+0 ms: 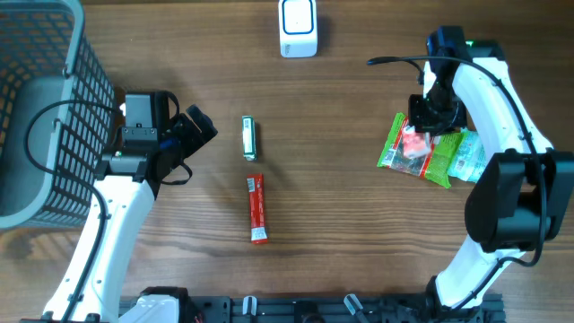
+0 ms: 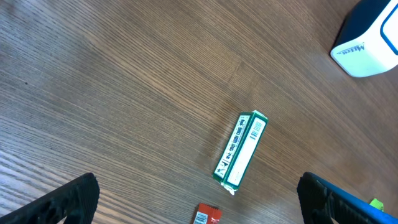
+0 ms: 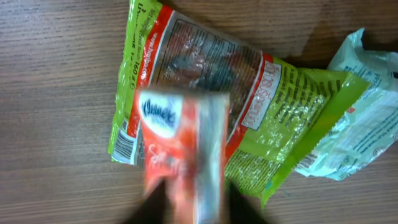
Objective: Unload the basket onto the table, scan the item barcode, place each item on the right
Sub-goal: 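Carry the Kleenex pack right and place it on the snack bag, then move the right gripper to the green Axe box and grasp it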
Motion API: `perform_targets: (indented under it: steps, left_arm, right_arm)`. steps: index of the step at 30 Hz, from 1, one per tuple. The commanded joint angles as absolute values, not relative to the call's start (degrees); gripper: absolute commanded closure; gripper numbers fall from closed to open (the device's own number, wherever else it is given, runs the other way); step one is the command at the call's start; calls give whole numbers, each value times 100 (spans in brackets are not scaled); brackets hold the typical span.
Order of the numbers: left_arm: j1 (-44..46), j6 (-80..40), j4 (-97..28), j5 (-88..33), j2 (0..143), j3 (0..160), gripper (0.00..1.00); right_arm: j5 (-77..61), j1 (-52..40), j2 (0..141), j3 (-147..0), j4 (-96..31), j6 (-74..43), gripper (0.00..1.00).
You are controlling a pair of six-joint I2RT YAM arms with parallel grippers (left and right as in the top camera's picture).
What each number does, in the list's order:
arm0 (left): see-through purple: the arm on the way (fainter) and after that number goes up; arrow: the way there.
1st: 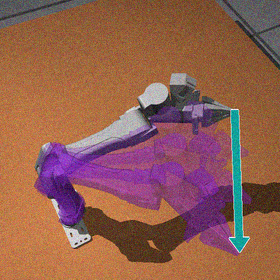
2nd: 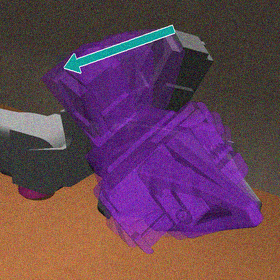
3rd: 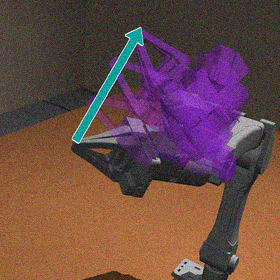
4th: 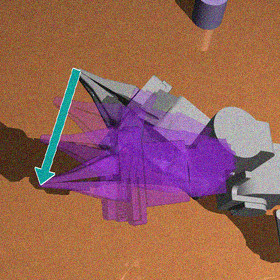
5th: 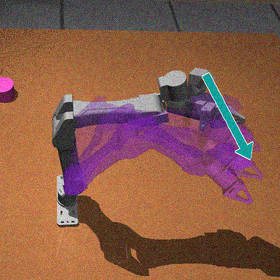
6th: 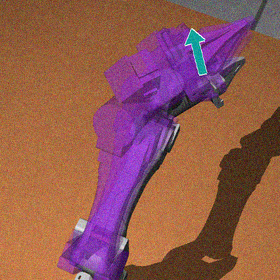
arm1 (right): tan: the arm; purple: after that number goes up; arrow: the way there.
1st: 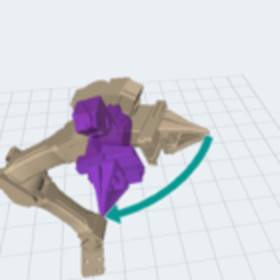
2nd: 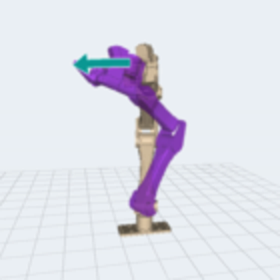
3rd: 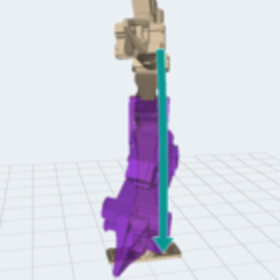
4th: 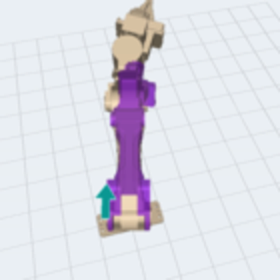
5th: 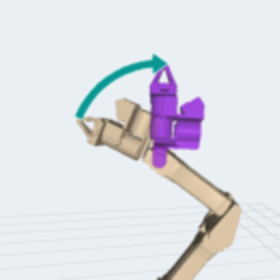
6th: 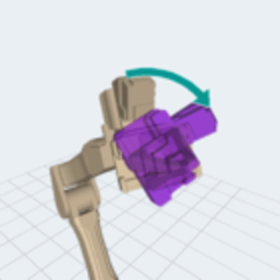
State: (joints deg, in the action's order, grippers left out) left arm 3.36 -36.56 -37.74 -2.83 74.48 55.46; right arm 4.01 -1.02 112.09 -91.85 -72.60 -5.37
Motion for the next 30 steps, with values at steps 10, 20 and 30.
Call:
perform_targets:
  steps: [10,20,30]
  left_arm:
    - [309,-3627,-3760,-226,7483,5557,0]
    - [309,-3627,-3760,-226,7483,5557,0]
    - [309,-3627,-3760,-226,7483,5557,0]
  right_arm:
    - [134,-143,11166,-9137,-6980,-659,31]
    - [-1920,-690,11166,-9098,-6086,-692,31]
    - [-1861,-3072,11190,-7933,-2845,-1973,31]
